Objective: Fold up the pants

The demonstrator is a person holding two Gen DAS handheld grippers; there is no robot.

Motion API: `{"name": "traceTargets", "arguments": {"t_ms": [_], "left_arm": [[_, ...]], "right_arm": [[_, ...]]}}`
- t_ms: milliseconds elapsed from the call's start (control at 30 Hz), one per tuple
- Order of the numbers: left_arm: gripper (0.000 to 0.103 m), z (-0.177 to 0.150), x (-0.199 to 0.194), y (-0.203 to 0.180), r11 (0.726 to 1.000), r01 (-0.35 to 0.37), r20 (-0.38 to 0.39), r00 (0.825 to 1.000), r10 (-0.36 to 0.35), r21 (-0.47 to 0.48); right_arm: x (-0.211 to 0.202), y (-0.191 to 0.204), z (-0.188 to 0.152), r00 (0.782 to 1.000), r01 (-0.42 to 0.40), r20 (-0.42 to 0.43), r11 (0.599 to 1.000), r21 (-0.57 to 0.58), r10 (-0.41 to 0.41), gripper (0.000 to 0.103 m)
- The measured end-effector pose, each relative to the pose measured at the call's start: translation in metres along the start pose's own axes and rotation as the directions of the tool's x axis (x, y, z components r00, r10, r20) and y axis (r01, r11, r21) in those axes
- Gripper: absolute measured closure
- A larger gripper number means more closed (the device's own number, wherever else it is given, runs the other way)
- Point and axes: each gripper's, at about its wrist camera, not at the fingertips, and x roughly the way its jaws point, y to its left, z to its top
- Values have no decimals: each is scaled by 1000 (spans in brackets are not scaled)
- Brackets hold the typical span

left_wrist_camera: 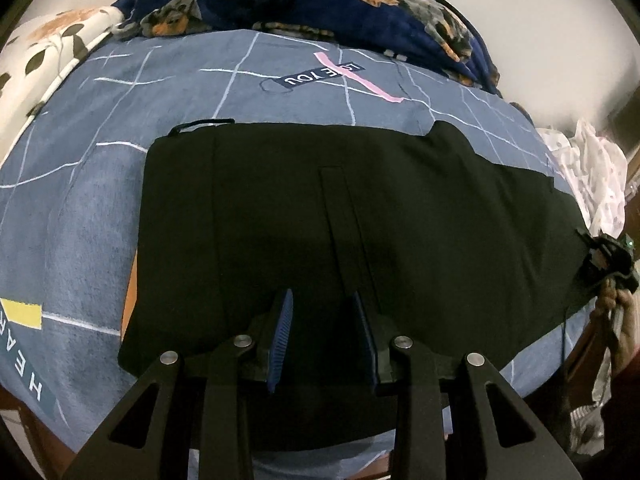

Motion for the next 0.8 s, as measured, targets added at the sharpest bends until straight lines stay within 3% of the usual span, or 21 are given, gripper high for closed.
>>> {"name": "traceTargets", "arguments": {"t_ms": [200, 367, 633, 800], "left_arm": [[70, 0, -1, 3, 999, 13, -2, 1000, -13, -51], [70, -2, -1, -1, 999, -6, 8, 1000, 6, -35], [68, -2, -1, -5, 1000, -26, 9, 1000, 26, -3], [68, -2, -1, -6, 999, -27, 6, 1000, 27, 18]], "right_arm": [[-24, -31, 64, 995, 35, 87, 999, 32, -38, 92], [-34, -50, 97, 993, 4, 118, 996, 88, -15, 93], [-51, -47, 100, 989, 64, 131, 996, 56, -71, 99], [-80, -30, 84, 984, 53, 170, 998, 25, -57, 99]]}}
